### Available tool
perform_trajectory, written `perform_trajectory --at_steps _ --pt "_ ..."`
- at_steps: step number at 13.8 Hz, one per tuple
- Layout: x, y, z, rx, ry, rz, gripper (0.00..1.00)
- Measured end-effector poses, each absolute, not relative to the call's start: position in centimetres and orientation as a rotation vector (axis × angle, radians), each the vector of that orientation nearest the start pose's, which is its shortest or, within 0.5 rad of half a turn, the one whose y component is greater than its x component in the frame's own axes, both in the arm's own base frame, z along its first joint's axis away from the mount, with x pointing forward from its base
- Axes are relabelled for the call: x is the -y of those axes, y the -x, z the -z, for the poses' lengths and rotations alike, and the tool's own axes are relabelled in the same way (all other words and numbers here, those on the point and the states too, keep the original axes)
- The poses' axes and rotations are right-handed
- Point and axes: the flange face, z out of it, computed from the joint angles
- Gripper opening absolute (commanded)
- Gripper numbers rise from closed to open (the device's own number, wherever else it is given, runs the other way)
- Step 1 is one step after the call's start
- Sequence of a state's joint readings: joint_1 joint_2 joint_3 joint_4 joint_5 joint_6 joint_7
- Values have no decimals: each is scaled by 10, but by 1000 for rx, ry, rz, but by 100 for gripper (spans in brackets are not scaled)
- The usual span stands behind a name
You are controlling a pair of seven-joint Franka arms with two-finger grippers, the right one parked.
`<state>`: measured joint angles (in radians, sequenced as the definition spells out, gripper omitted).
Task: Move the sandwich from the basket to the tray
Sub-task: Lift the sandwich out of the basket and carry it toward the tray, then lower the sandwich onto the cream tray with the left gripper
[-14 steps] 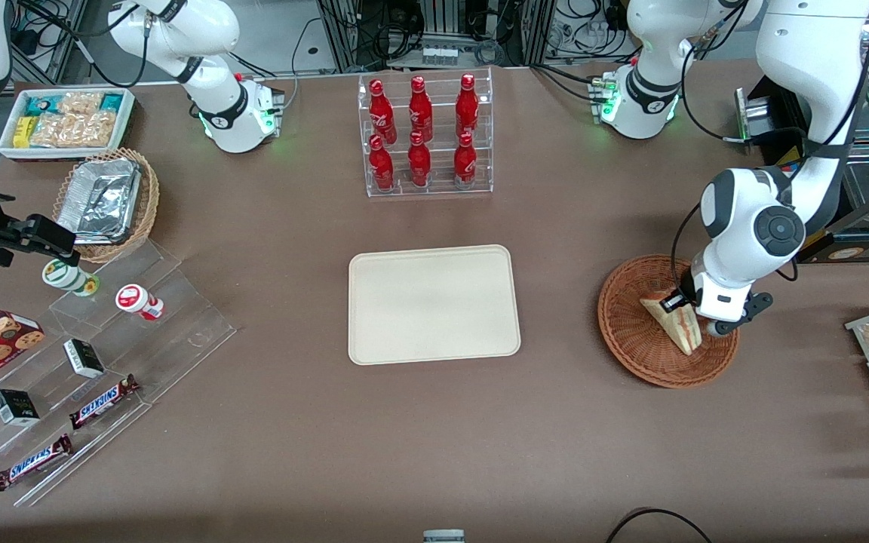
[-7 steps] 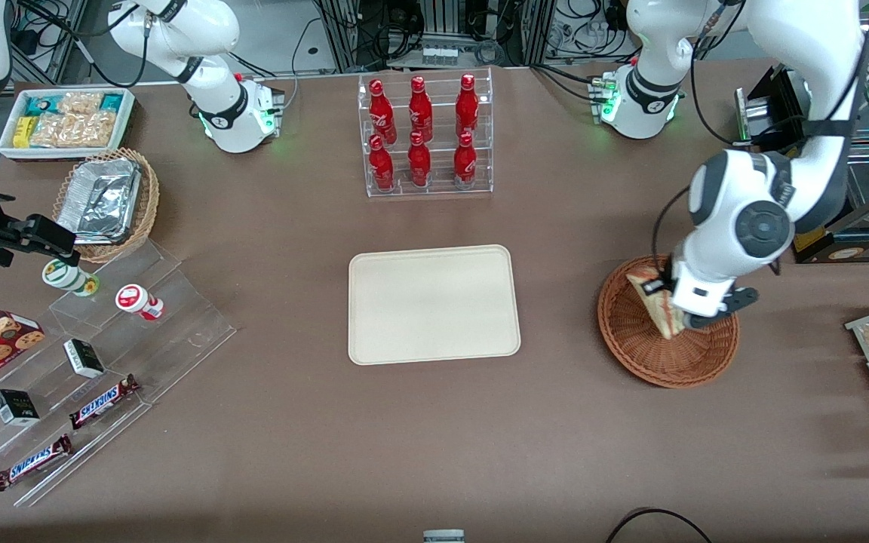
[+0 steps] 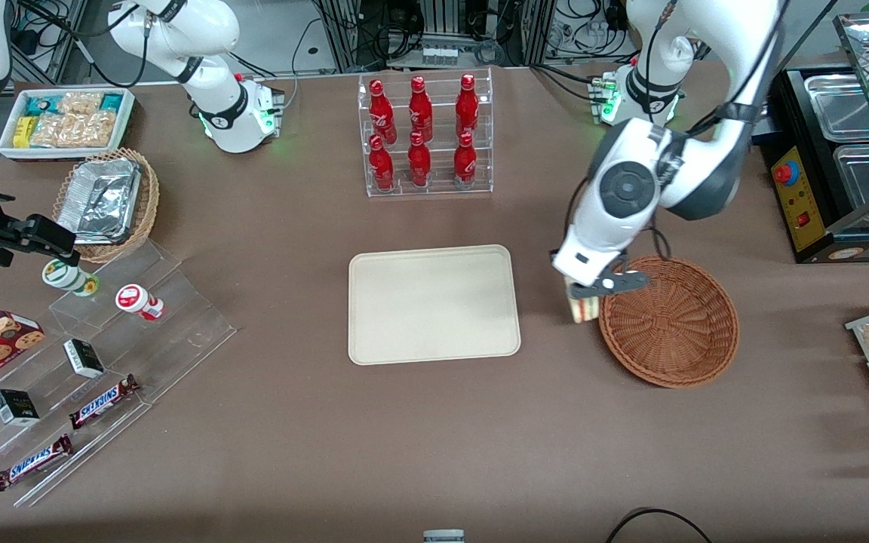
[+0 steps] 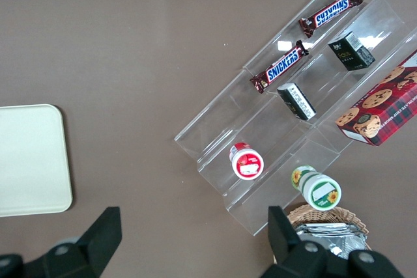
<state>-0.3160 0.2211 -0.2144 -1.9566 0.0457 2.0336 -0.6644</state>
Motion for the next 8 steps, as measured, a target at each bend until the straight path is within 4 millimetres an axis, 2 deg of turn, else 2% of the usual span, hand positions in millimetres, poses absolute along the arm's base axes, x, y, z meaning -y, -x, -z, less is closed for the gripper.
perform_trajectory --at_steps 3,8 --pt "345 -504 -351 150 3107 -206 0" --pt "441 -494 -323 196 3127 -215 0"
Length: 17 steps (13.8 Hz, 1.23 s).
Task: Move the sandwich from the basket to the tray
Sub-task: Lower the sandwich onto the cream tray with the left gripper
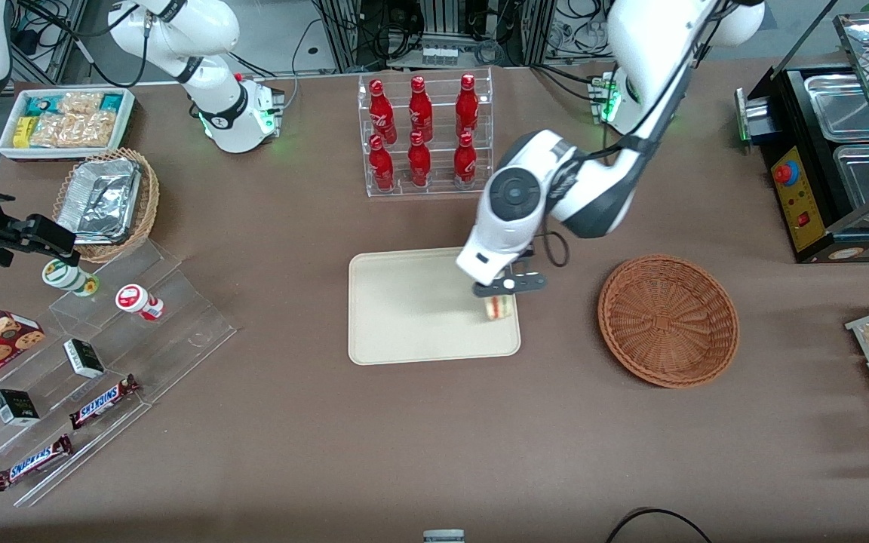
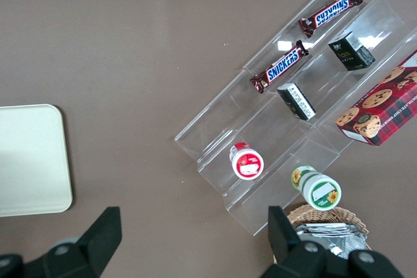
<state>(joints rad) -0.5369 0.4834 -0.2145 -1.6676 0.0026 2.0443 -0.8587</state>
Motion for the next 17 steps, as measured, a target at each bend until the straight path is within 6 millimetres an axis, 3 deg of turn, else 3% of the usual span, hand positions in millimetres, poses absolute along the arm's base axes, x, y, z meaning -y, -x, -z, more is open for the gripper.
perform_trajectory --at_steps 4,7,17 --pt "497 -483 -305 236 3162 -169 0" --pt "519 -476 -284 269 3118 -80 0" --pt "530 -488 -247 339 3118 -67 0"
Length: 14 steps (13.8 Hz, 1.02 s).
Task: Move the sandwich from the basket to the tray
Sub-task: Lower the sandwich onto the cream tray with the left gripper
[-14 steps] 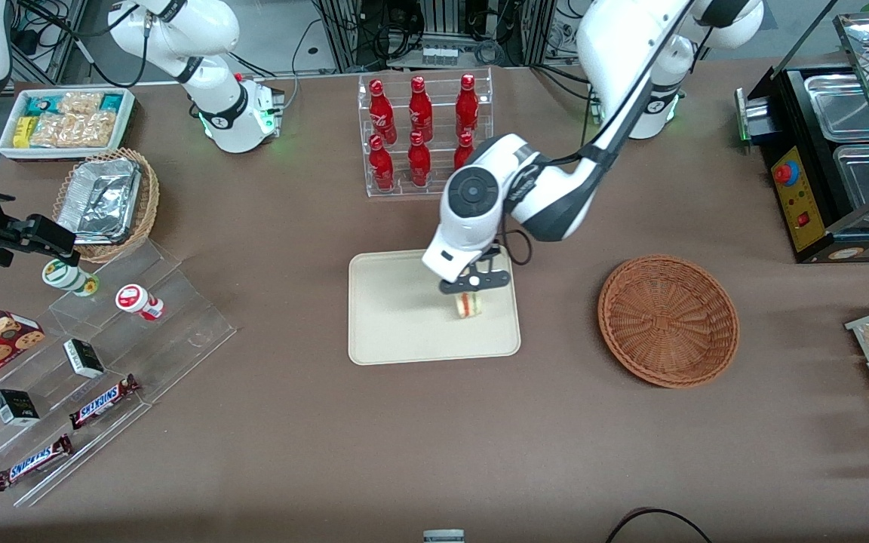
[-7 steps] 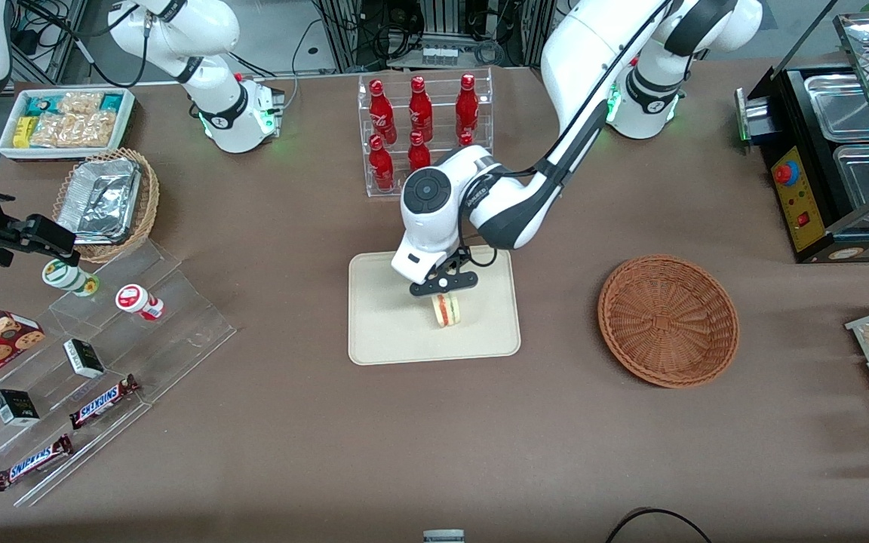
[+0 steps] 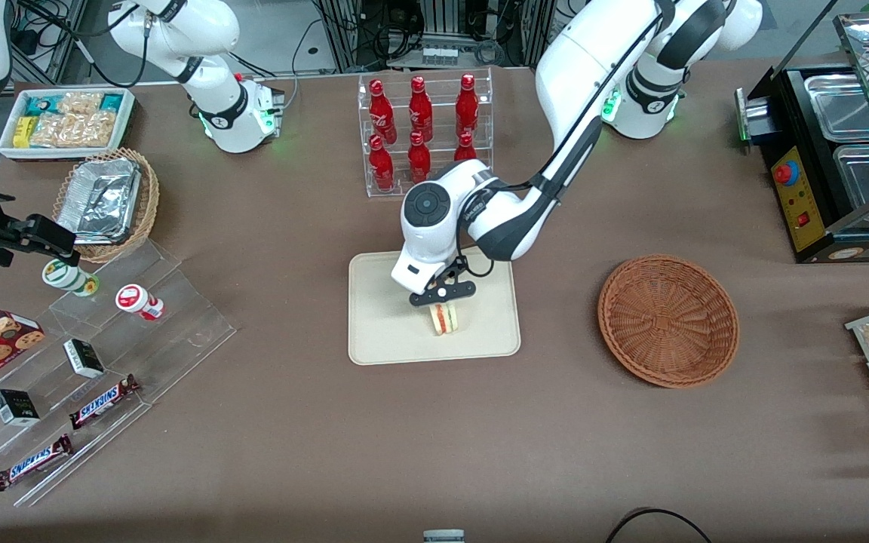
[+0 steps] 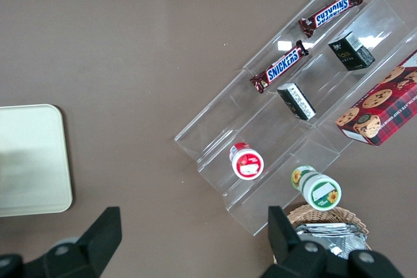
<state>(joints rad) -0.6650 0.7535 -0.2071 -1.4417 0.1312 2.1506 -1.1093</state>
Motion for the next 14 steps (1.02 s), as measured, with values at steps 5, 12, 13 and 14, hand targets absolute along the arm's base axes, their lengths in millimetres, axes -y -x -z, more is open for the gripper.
perform_trajectory --at_steps 5,12,13,14 --pt "537 -490 -239 359 3122 -69 100" --pt "538 -501 -274 366 3128 -44 100" --pt "537 -502 -285 346 3125 -43 100" --pt "535 -502 -297 321 3121 -42 100"
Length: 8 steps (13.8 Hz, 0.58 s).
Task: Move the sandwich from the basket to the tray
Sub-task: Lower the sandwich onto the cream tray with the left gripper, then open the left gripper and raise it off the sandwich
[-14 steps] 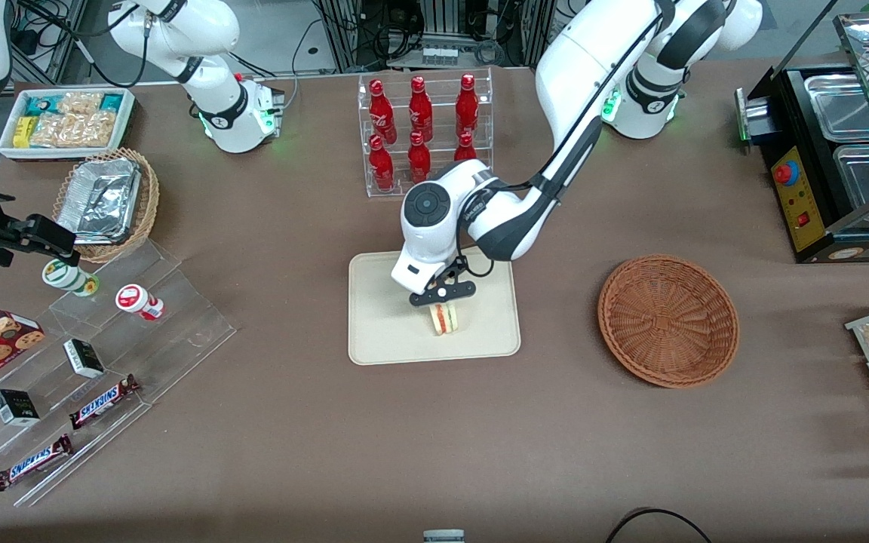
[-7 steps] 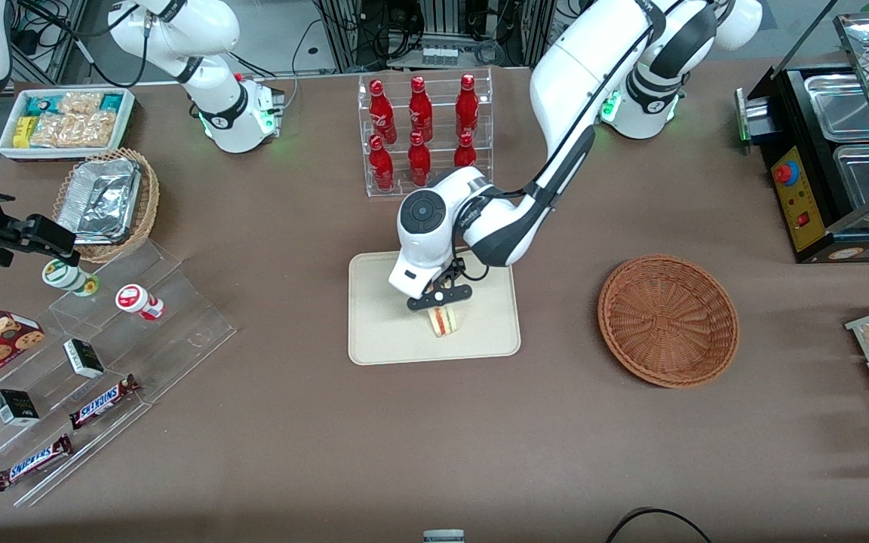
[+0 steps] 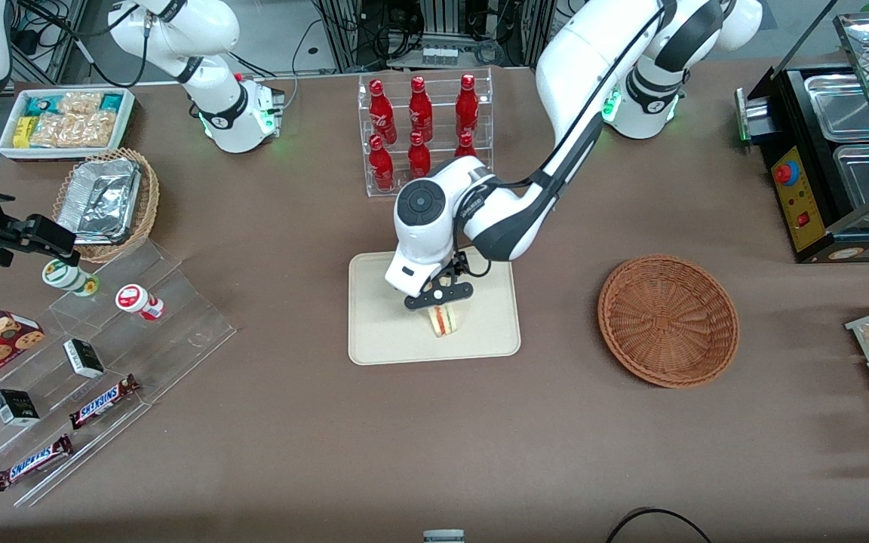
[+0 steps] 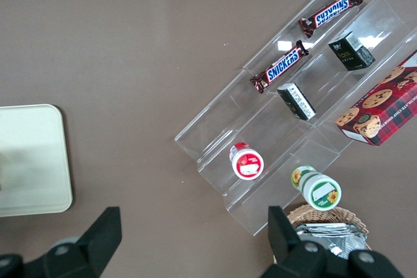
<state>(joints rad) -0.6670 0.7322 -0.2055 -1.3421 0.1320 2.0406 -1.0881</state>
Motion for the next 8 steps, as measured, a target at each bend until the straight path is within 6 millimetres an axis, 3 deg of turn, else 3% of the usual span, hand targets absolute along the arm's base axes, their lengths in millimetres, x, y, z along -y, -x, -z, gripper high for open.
perform_trajectory --at_steps 6,8 --pt "503 -512 -379 177 3119 -75 100" --pt "483 -520 -399 208 3100 -96 100"
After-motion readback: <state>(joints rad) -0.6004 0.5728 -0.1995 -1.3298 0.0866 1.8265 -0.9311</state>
